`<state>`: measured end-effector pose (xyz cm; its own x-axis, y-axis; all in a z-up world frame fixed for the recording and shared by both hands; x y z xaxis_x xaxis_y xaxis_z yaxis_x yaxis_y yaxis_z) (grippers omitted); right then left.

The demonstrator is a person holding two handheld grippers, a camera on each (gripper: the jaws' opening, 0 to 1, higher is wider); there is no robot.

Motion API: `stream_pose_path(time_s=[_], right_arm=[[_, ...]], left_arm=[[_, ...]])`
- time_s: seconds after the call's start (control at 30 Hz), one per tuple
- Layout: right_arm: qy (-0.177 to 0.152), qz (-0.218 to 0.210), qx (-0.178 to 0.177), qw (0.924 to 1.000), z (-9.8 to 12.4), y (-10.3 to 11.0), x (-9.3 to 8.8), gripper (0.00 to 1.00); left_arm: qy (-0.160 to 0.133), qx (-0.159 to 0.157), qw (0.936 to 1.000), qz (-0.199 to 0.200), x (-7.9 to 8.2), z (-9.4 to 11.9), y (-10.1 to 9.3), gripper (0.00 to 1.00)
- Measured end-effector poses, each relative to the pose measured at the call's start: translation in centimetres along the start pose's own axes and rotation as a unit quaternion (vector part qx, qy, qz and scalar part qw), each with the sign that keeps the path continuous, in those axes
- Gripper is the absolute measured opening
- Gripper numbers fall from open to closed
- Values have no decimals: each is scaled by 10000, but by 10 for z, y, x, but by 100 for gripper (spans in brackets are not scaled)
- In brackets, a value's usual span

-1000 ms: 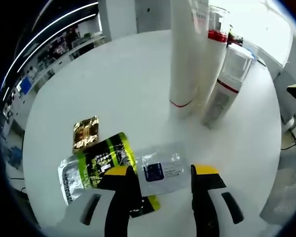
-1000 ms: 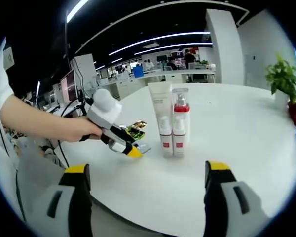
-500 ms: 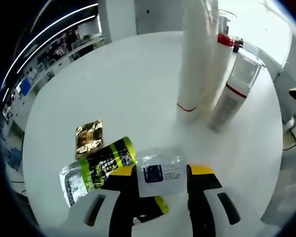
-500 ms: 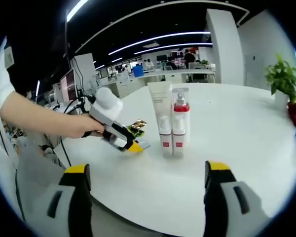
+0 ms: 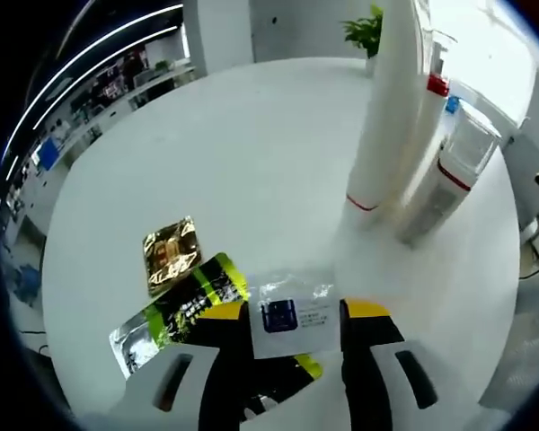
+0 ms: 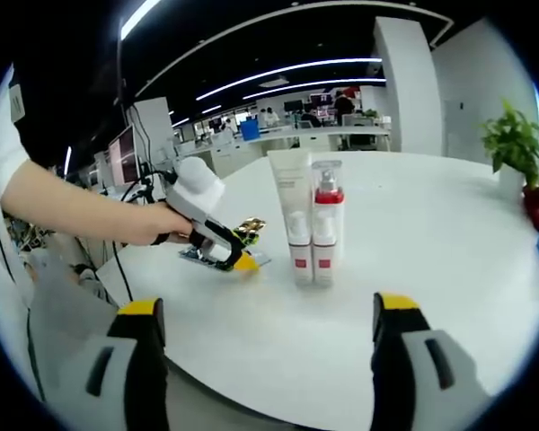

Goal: Arrange the skincare products in the storage area until every visible bottle or jar stands upright without overlapping.

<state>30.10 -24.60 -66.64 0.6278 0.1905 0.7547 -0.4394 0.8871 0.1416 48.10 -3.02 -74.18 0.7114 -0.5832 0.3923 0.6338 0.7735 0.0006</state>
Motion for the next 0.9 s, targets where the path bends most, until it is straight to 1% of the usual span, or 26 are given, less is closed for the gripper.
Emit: stream_pose_path(time_s=[0.2,0.3,0.37,0.53,0.6,0.63,0.77,0.83,0.9], right_arm=[[7,12,8,10000,0,0,0,96],[8,28,17,10000,0,1,0,96],[7,27,18,10000,0,1,0,96],[-16,26,25,10000,0,1,1,96],[-19,29,30,10000,0,1,1,96],[-25,31,35,10000,0,1,1,96],[-35,39,47,10000,1,2,1,96],[-38,41,50,10000,1,2,1,96],[-50,46,56,10000,1,2,1,96]], left_arm=[[-55,41,9997,231,-4,6,2,37],[-87,151,9984,533,-8,12,3,37],[-130,140,9970,752,-11,16,3,37],[-145,145,9921,1238,-26,28,4,37],[-98,150,9911,1317,-31,31,4,37],[-40,164,9896,1428,-36,33,4,37],[-8,215,9839,1772,-52,40,6,37],[8,242,9816,1892,-59,44,5,37],[19,299,9810,1917,-66,48,2,37]])
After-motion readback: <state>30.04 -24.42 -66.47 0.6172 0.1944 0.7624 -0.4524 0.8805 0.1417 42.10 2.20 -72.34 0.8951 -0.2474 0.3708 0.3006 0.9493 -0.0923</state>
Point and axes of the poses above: the point that each gripper's makers call its tool centre point, and the gripper's own axes: z roughly backward along the fingers, y roughly to its left, x roughly out of its top, the point moved 10 cm from there along z, roughly backward along the fingers, and after that the axes turned 14 degrees about y, right-handed, at the moved point
